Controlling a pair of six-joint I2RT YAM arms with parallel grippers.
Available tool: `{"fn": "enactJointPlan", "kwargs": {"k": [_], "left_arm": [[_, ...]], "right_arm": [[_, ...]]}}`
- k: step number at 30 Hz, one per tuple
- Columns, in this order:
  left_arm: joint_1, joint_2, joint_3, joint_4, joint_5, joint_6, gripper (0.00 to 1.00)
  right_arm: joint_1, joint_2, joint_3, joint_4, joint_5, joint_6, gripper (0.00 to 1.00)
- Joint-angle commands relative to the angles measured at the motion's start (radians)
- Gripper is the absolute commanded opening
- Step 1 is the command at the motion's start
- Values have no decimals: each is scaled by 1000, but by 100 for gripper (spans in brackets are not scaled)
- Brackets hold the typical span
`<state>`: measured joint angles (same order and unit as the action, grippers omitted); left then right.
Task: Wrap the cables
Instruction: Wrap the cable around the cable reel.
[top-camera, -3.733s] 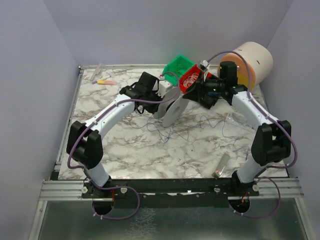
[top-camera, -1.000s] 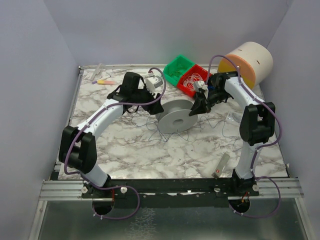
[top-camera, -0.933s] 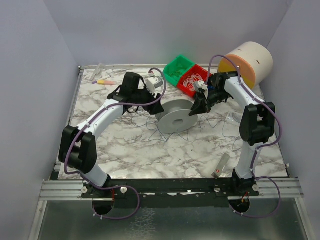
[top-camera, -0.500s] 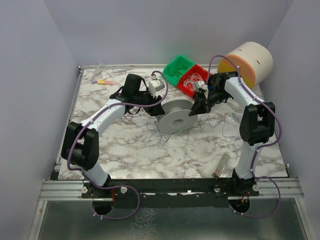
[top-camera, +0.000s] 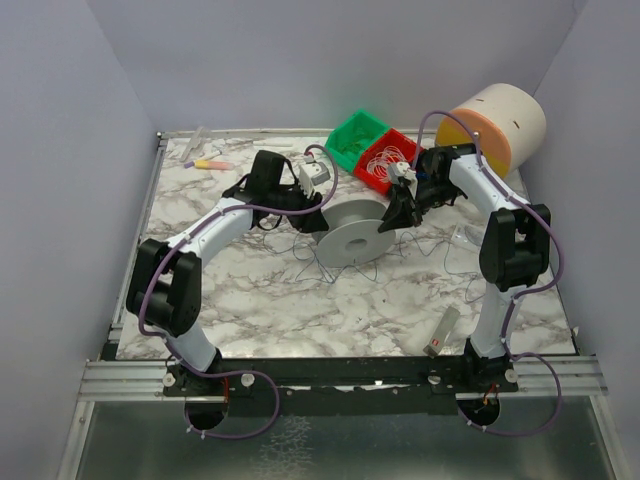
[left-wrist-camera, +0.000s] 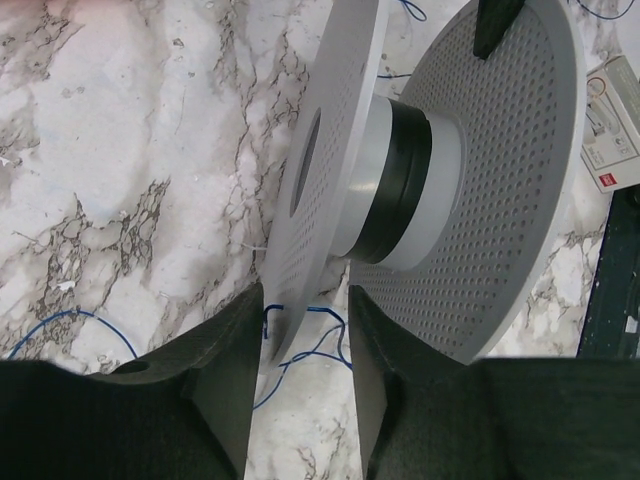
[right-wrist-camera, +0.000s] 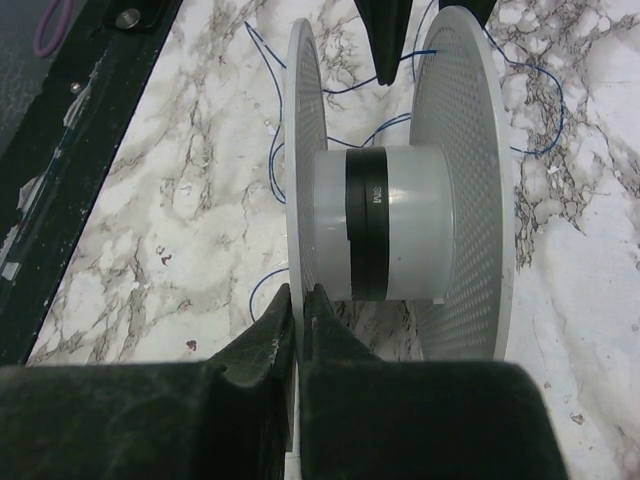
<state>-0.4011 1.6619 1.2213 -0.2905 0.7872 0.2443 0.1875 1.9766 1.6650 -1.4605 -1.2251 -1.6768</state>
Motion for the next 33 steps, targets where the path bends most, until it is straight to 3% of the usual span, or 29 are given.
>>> {"fn": "enactJointPlan", "kwargs": {"k": [1, 9, 14, 21, 27, 33], "left_arm": [[2, 21, -16, 23, 56, 9, 38], [3, 30, -13, 25, 58, 6, 26], [3, 29, -8, 26, 49, -7, 1], [2, 17, 17, 55, -47, -85, 0], [2, 4, 100, 34, -239, -152, 0], [2, -19, 189, -8, -427, -192, 0]], "right_arm": [[-3, 7, -24, -2, 19, -15, 0], [-8, 3, -22, -3, 16, -17, 1], [-12, -2, -21, -3, 14, -17, 0], [-29, 2, 15, -3, -11, 22, 5], [-59, -19, 59, 48, -21, 139, 41], [-76, -150, -31, 349, 91, 449, 52]]}}
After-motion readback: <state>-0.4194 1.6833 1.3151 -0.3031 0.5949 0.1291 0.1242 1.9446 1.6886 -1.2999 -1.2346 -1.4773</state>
